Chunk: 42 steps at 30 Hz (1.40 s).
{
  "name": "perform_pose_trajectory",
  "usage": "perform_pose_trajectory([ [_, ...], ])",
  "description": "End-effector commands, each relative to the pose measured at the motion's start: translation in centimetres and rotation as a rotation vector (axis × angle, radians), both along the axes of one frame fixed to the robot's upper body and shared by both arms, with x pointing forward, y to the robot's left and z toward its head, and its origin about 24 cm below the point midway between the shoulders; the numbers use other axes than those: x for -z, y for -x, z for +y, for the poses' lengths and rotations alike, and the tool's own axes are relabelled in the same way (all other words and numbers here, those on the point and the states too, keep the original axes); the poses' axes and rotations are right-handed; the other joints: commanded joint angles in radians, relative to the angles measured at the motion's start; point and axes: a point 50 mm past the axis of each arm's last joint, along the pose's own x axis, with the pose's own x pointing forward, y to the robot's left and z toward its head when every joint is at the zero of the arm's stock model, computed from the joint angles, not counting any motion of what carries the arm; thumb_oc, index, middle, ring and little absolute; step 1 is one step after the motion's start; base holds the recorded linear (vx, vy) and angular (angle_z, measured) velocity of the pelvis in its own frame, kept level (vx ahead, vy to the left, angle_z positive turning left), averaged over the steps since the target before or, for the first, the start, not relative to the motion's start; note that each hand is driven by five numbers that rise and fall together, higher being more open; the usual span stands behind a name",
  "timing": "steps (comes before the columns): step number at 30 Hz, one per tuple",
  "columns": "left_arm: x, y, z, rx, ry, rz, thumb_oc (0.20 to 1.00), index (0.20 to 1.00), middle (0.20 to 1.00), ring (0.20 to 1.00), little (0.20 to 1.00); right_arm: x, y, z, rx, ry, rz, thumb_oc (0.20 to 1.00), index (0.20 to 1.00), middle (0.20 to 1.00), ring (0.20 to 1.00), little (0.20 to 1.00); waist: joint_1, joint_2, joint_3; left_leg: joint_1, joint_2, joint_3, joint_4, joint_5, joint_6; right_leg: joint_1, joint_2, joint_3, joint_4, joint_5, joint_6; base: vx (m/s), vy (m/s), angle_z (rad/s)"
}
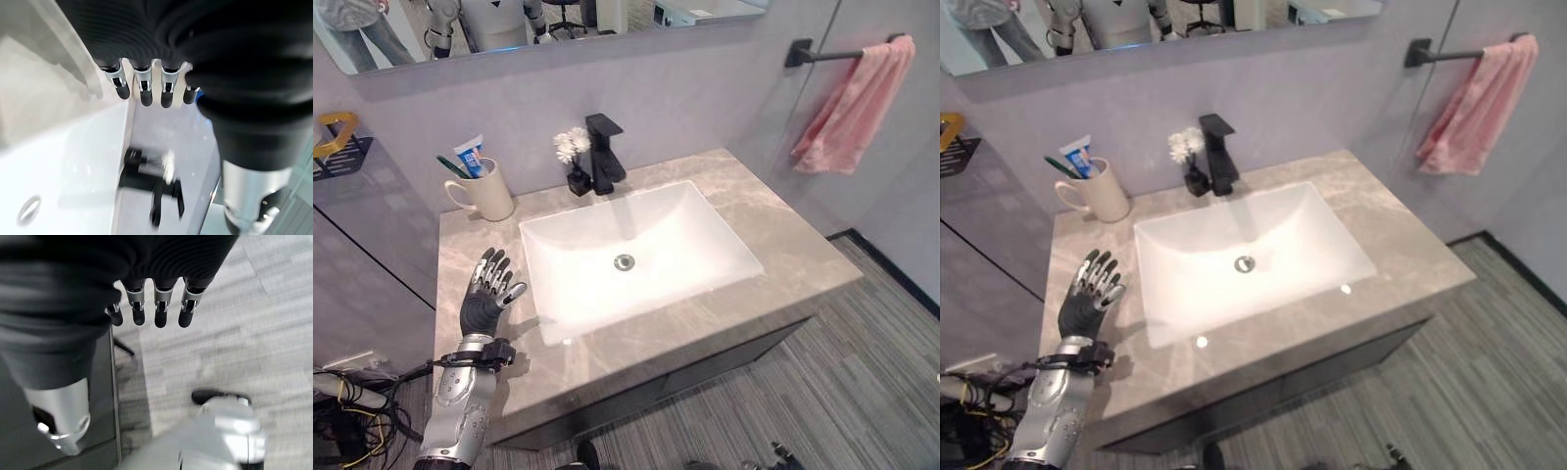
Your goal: Put brush and paste in cup on sink, flatten towel.
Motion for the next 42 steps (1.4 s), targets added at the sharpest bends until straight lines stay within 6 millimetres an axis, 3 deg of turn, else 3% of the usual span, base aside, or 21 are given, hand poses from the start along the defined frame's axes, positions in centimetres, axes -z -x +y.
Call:
perform_pose_trajectory([
  [1, -3.7, 1.0, 1.3, -0.038, -0.075, -0.183, 1.000, 1.000, 1.000, 1.000, 1.000, -1.2, -3.3, -0.9, -0.046, 0.031, -0.101, 1.000, 1.000, 1.000, 1.000, 1.000, -0.002, 0.004, -0.041, -0.089, 0.034, -0.031, 0.083, -0.011, -0.040, 0.040, 0.030, -0.021, 0.026, 0.049, 0.050, 0.06, 0.181, -0.13],
  [7, -5.0, 2.6, 3.5, -0.122, -0.168, -0.202, 1.000, 1.000, 1.000, 1.000, 1.000, -0.7, -3.2, -0.6, -0.070, 0.027, -0.061, 1.000, 1.000, 1.000, 1.000, 1.000, 0.039, 0.008, -0.051, -0.059, -0.001, -0.005, 0.065, -0.050, -0.013, 0.021, -0.020, -0.076, 0.023, 0.124, 0.074, 0.07, 0.142, -0.18],
  [12, -4.9, 3.2, 5.2, -0.193, -0.248, -0.149, 1.000, 1.000, 1.000, 1.000, 1.000, -0.9, -2.7, -1.1, -0.079, 0.032, -0.052, 1.000, 1.000, 1.000, 1.000, 1.000, 0.044, 0.009, -0.064, -0.038, -0.026, -0.002, 0.039, -0.060, 0.000, 0.023, -0.040, -0.087, 0.013, 0.171, 0.091, 0.07, 0.071, -0.07],
  [16, -5.6, 2.4, 6.7, -0.233, -0.347, -0.112, 1.000, 1.000, 1.000, 1.000, 1.000, -0.9, -1.9, -2.0, -0.071, 0.050, -0.018, 1.000, 1.000, 1.000, 1.000, 1.000, 0.037, 0.016, -0.077, -0.038, -0.041, -0.002, 0.011, -0.060, 0.003, 0.022, -0.056, -0.101, -0.012, 0.209, 0.102, 0.08, 0.060, -0.01],
  [17, -5.5, 2.2, 7.0, -0.234, -0.352, -0.098, 0.523, 0.523, 0.523, 0.523, 0.523, -0.9, -1.7, -2.1, -0.076, 0.050, -0.011, 1.000, 1.000, 1.000, 1.000, 1.000, 0.035, 0.017, -0.078, -0.039, -0.044, -0.002, 0.009, -0.061, 0.004, 0.019, -0.057, -0.101, -0.013, 0.215, 0.104, 0.04, 0.035, -0.01],
  [18, -5.7, 1.8, 7.2, -0.241, -0.358, -0.099, 0.200, 0.200, 0.200, 0.200, 0.200, -0.9, -1.7, -2.2, -0.079, 0.051, -0.009, 1.000, 1.000, 1.000, 1.000, 1.000, 0.033, 0.018, -0.078, -0.043, -0.045, -0.002, 0.008, -0.060, 0.003, 0.015, -0.057, -0.102, -0.013, 0.219, 0.104, 0.04, 0.029, -0.02],
  [31, -8.5, -2.5, 12.2, -0.420, -0.477, 0.000, 0.200, 0.200, 0.200, 0.200, 0.200, -1.5, -1.7, -3.1, -0.131, 0.055, 0.011, 1.000, 1.000, 1.000, 1.000, 1.000, -0.009, 0.015, -0.054, -0.115, -0.030, 0.009, 0.006, -0.048, -0.009, -0.042, -0.047, -0.089, -0.034, 0.259, 0.116, 0.01, 0.003, -0.01],
  [42, -11.6, -6.5, 12.3, -0.472, -0.497, -0.024, 0.200, 0.200, 0.200, 0.200, 0.200, -2.0, -2.7, -3.3, -0.161, 0.063, -0.021, 1.000, 1.000, 1.000, 1.000, 1.000, -0.038, 0.017, -0.007, -0.191, -0.019, -0.004, 0.037, -0.036, -0.017, -0.093, -0.035, -0.081, -0.030, 0.252, 0.113, -0.03, -0.016, -0.04],
])
